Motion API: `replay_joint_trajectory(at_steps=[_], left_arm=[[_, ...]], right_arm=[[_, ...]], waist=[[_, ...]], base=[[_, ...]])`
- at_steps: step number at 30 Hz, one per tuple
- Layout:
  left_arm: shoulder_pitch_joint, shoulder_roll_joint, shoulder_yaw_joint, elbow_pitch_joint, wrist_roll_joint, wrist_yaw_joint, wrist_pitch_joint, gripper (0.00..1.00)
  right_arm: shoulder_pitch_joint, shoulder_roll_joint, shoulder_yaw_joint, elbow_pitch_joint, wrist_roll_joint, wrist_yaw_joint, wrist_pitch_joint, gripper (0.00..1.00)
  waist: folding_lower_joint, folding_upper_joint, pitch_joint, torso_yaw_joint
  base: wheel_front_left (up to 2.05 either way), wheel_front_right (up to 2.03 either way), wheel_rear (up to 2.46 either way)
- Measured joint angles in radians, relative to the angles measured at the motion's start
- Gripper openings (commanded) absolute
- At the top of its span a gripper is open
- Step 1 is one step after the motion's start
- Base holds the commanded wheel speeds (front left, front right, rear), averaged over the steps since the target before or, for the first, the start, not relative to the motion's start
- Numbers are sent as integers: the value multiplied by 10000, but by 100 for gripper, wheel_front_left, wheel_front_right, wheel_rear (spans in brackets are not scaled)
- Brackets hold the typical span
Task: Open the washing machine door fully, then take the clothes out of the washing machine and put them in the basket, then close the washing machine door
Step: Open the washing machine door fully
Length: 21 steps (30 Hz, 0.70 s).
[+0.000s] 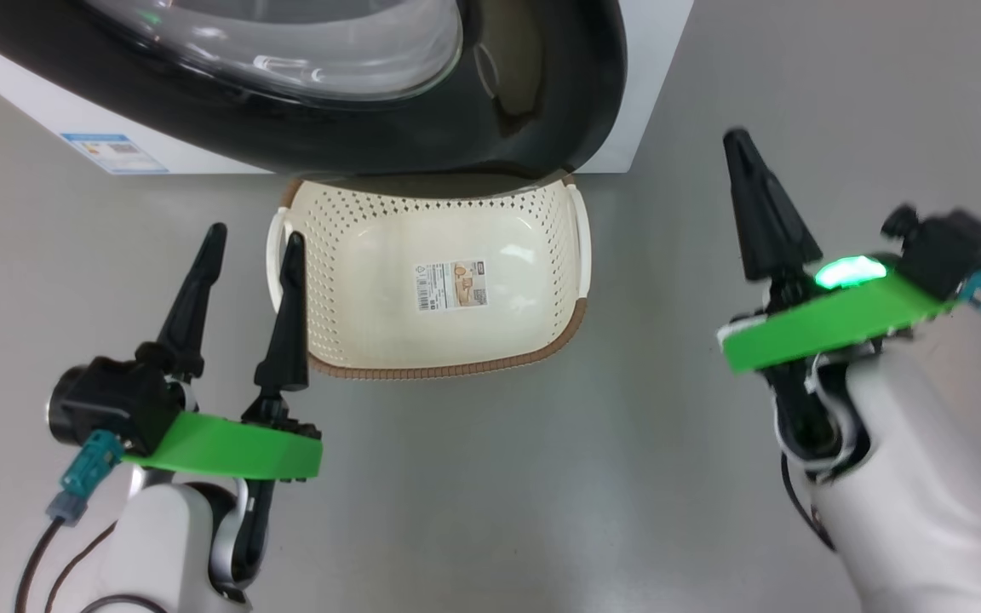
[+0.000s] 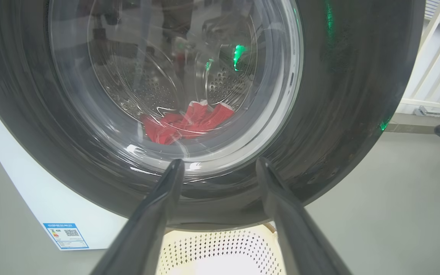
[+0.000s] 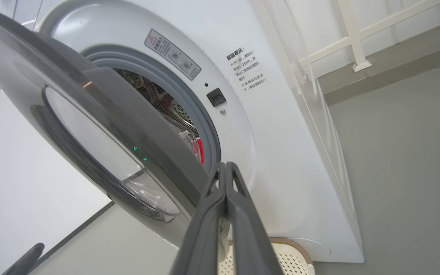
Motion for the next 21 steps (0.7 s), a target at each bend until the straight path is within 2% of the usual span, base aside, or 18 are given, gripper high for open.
replay_joint_trajectory(at_steps=[6, 7, 11, 15, 21], left_arm=[[-23, 0, -140, -67, -186, 4, 0, 100], [-23, 0, -140, -67, -186, 4, 0, 100], [-46, -2, -230, -94, -226, 4, 0, 100], [-55, -4, -301, -79, -224, 4, 0, 100], [-194, -2, -410, -50, -226, 4, 0, 100]], right_arm=[[-1203, -543, 360, -50, 3701, 0, 1333, 0], [-1203, -543, 360, -50, 3701, 0, 1333, 0], [-1853, -637, 113, -107, 6312, -2, 2759, 0], [-2556, -848, -267, 132, 7891, -2, 4056, 0], [-3608, -855, -675, 1486, 10128, -2, 6259, 0]], waist=[[-1, 0, 134, 120], [-1, 0, 134, 120], [-1, 0, 263, 240], [-1, 0, 403, 358], [-1, 0, 505, 512]], base=[[0, 0, 0], [0, 0, 0], [0, 0, 0], [0, 0, 0], [0, 0, 0]])
